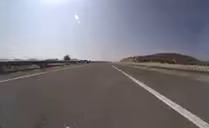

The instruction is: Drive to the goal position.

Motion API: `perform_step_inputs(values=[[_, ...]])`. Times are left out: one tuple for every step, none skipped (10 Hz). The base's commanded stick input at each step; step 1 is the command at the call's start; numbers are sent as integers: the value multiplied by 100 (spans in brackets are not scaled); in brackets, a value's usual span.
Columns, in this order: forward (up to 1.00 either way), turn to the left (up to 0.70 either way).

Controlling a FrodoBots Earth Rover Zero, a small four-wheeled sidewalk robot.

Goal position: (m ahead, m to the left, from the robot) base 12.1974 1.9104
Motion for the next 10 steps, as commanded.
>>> perform_step_inputs(values=[[100, 0], [100, 0], [100, 0], [100, 0], [100, 0], [100, 0], [100, 0], [100, 0], [100, 0], [100, 0]])
